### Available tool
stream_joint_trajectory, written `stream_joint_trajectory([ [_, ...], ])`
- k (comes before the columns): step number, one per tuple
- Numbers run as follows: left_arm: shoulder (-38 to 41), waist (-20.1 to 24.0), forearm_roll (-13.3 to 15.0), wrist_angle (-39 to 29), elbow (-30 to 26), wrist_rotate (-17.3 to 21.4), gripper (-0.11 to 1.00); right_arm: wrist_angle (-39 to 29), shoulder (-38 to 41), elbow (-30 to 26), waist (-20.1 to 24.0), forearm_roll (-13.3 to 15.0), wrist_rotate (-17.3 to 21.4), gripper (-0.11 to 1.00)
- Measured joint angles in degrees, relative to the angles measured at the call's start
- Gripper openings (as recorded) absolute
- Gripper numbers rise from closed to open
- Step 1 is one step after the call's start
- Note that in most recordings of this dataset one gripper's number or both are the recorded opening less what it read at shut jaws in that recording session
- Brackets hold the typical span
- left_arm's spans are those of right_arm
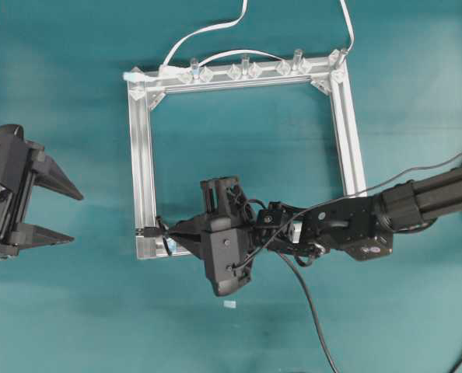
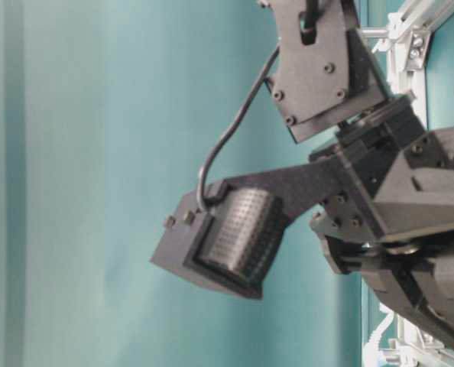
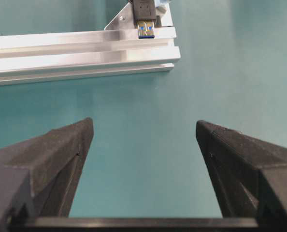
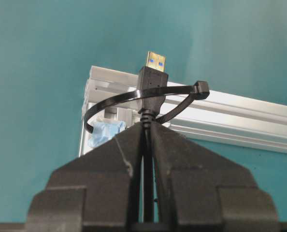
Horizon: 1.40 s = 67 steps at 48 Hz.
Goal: Insert the wire through the string loop located on the left side.
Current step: 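Move the left gripper to the plug tip emerging from the loop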
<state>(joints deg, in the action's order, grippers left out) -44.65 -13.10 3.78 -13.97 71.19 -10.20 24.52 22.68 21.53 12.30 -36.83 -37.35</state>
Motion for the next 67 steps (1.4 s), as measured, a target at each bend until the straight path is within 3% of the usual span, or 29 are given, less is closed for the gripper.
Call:
stream_joint_trajectory([
  [10, 1.93, 0.0, 0.0, 0.09, -1.93, -0.18, 0.86, 0.0, 0.0, 0.0, 0.0, 0.0, 0.0, 0.07],
  [29, 16.96, -0.09, 0.0, 7.12, -6.15, -0.18, 0.86, 0.0, 0.0, 0.0, 0.09, 0.0, 0.0, 0.07],
  [67, 35.33, 0.0, 0.0, 13.18, -15.91, -0.26, 0.86, 0.0, 0.0, 0.0, 0.0, 1.32, 0.0, 0.07],
])
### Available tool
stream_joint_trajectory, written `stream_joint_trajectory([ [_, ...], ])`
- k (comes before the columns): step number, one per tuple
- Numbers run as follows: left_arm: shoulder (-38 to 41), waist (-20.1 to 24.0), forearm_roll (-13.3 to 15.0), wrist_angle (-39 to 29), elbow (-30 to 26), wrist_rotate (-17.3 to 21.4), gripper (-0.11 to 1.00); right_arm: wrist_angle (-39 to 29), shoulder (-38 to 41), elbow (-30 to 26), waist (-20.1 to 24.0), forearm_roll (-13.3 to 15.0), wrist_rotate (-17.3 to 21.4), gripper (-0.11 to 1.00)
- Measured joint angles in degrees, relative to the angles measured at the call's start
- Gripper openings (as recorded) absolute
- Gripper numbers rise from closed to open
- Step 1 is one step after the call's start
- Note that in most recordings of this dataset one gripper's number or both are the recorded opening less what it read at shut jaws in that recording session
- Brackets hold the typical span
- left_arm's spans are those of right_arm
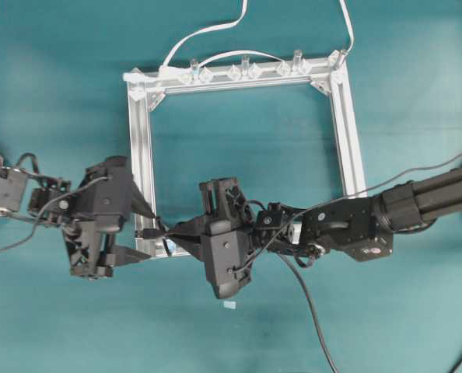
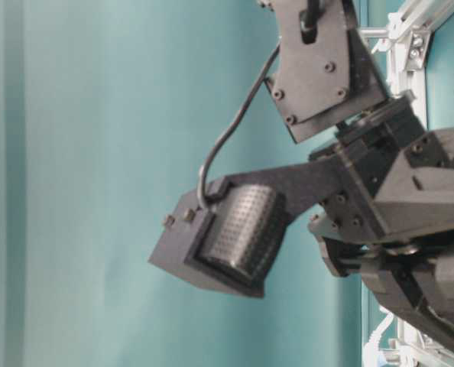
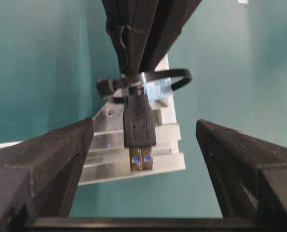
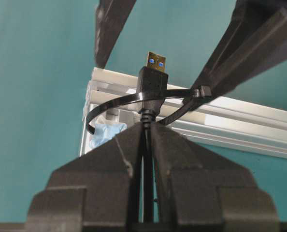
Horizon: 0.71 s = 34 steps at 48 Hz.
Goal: Insert the wire through the string loop located on the left side.
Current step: 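Move the left gripper to the plug tip emerging from the loop, then grasp the plug tip with the left gripper and open the right gripper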
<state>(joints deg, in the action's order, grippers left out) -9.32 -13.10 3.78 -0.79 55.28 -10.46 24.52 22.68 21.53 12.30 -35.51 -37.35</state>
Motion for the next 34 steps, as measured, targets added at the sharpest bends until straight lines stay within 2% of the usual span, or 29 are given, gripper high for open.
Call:
stream_joint_trajectory([
  [7, 1.05, -0.09, 0.0, 0.09, -0.26, 0.0, 0.83, 0.0, 0.0, 0.0, 0.0, 0.0, 0.0, 0.07],
  [10, 1.14, 0.0, 0.0, 0.0, -0.26, 0.0, 0.76, 0.0, 0.0, 0.0, 0.09, -0.09, 0.0, 0.07],
  [20, 1.14, -0.09, 0.0, -1.14, -0.44, 0.0, 0.21, 0.0, 0.0, 0.0, 0.09, 0.0, 0.09, 0.07],
  [34, 0.88, -0.09, 0.0, -1.85, -0.7, -1.32, 0.21, -0.44, 0.0, 0.0, 0.0, 0.0, 0.26, 0.07],
])
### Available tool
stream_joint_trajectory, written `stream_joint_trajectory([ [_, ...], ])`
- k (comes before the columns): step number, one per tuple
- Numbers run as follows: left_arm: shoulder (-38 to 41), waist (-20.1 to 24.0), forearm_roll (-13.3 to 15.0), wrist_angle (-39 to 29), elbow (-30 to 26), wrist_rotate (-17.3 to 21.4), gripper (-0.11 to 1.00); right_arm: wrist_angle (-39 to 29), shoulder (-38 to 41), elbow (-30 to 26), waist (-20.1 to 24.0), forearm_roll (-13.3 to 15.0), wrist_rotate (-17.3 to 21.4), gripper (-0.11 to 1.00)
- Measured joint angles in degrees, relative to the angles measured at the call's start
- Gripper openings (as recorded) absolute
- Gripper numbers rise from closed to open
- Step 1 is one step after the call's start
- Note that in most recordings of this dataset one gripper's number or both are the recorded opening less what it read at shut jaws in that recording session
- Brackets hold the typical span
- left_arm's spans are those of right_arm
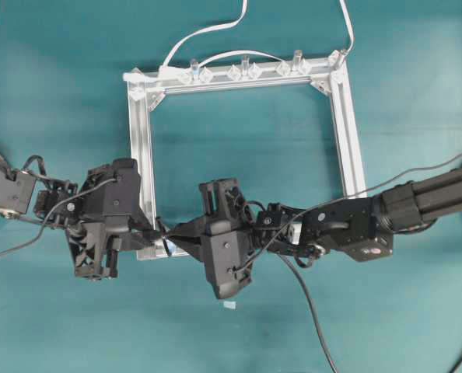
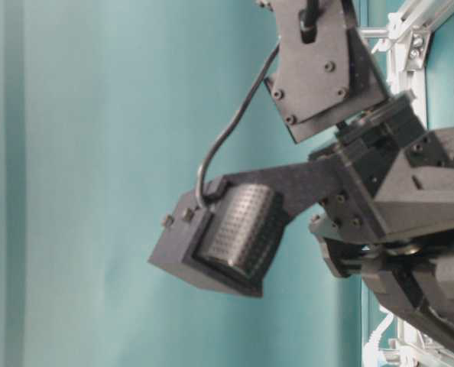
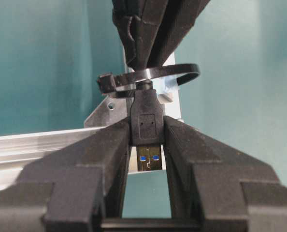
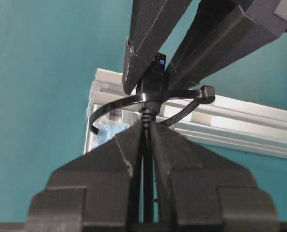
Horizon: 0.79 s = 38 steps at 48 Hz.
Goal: Insert the wire through the string loop located on the left side.
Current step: 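Grasp the plug tip with the left gripper and open the right gripper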
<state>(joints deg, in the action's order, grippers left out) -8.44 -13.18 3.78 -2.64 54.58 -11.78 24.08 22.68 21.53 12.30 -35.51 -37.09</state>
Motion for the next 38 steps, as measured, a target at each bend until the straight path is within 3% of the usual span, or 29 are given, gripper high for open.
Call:
stream_joint_trajectory([
  [17, 0.0, 0.09, 0.0, 0.0, 0.0, -0.09, 0.21, -1.23, 0.0, -0.09, 0.0, 0.0, 0.18, 0.1],
  [31, -0.18, 0.0, 0.0, 0.0, 0.0, -0.09, 0.21, -1.32, 0.0, 0.0, -0.09, -0.09, 0.26, 0.86],
  [38, -0.26, 0.0, 0.0, 0.0, -0.09, -0.09, 0.21, -1.32, 0.0, 0.0, -0.09, -0.09, 0.35, 0.87],
])
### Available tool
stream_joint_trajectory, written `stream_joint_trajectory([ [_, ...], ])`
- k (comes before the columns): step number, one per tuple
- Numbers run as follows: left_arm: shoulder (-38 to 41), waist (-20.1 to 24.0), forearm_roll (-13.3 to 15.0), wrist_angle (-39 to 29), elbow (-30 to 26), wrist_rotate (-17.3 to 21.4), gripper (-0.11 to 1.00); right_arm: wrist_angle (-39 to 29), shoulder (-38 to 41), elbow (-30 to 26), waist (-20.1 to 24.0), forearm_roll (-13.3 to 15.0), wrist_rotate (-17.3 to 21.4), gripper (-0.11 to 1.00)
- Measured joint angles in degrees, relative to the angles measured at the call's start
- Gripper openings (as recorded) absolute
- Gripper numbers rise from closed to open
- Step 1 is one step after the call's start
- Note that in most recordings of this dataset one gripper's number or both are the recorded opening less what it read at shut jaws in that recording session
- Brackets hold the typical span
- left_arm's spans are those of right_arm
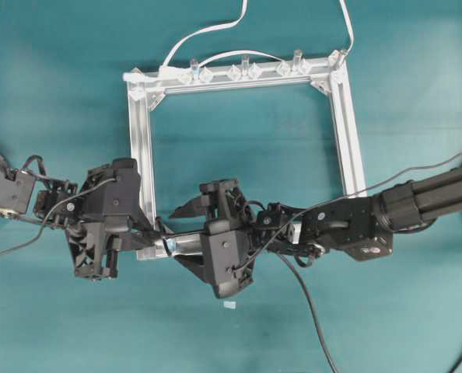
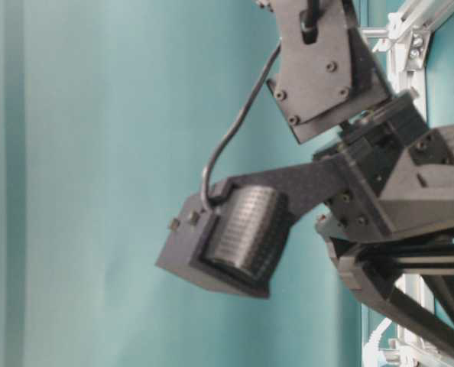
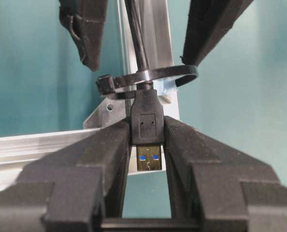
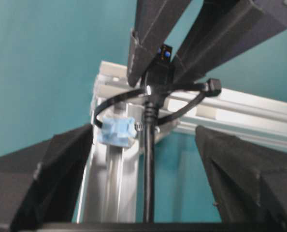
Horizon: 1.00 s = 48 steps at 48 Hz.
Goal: Insert the wire through the string loop located on the left side.
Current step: 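Grasp the plug tip with the left gripper and open the right gripper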
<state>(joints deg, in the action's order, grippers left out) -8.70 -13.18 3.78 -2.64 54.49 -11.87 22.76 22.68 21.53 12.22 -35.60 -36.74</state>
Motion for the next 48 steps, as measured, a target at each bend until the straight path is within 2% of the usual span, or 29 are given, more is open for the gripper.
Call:
stream_joint_trajectory([
  [15, -0.88, 0.0, 0.0, -2.29, 0.09, 0.0, 0.21, 0.0, 0.0, 0.0, 0.09, 0.0, 0.0, 0.87],
  [33, -7.03, 0.0, 0.0, -7.47, 2.72, 0.09, 0.21, -0.09, 0.0, 0.0, 0.0, 0.0, 0.0, 0.87],
  [48, -11.6, -2.2, 0.0, -10.81, 5.71, -0.09, 0.21, -0.09, 0.0, -0.09, 0.0, 0.0, 0.0, 0.86],
])
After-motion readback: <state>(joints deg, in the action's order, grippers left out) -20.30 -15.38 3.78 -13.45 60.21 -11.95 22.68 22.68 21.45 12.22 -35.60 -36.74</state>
